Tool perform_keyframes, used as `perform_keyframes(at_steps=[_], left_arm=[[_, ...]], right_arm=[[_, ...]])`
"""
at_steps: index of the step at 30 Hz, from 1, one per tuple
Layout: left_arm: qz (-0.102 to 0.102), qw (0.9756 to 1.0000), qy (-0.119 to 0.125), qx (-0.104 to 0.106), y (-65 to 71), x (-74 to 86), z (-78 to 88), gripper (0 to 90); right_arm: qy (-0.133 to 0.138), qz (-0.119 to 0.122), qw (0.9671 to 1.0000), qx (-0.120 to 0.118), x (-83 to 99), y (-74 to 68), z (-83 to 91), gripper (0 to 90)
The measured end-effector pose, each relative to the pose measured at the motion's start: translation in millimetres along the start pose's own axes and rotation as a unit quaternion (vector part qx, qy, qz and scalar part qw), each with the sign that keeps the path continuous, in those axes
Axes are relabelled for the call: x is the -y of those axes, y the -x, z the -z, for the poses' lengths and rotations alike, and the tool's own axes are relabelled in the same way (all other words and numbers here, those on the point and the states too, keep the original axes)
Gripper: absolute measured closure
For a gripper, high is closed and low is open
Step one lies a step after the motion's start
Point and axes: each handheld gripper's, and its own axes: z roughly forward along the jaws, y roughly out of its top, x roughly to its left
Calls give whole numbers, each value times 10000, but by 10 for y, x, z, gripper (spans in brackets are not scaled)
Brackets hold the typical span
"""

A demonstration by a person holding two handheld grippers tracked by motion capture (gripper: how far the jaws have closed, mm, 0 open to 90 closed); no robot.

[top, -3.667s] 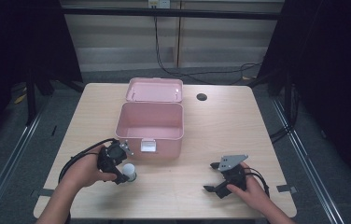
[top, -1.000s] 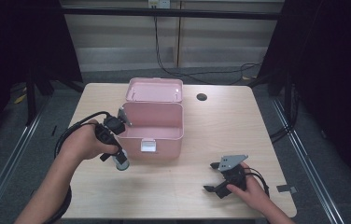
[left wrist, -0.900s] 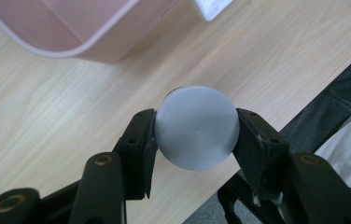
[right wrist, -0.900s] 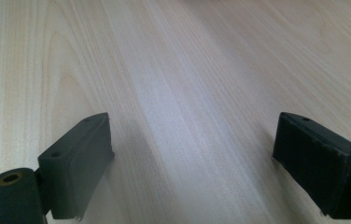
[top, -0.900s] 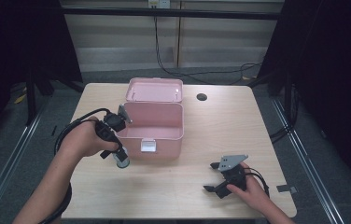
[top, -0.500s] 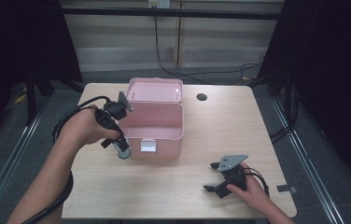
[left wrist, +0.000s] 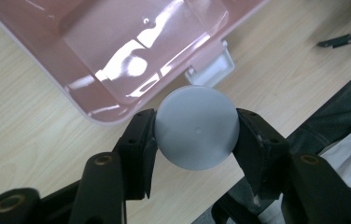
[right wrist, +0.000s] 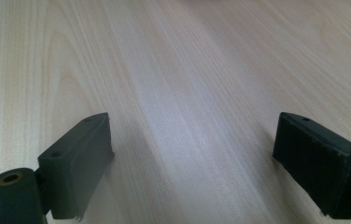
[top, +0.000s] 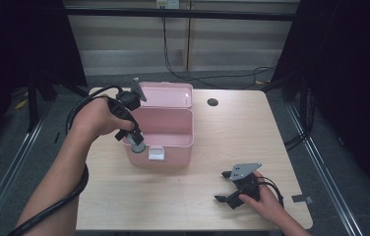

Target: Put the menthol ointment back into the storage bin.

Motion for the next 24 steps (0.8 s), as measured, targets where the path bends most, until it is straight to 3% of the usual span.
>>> perform_keyframes(at_steps=[3, 15, 24], left_arm=[[66, 10000, 2, 26, -36, -75, -3, 501], [382, 9989, 169, -225, -210, -331, -111, 501], [513, 9983, 76, -276, -270, -493, -319, 501]], right_arm=[[-4, 6, 10000, -3, 0, 1, 1, 110], [-6, 13, 10000, -5, 0, 2, 1, 110], [-5, 14, 10000, -6, 0, 2, 1, 110]])
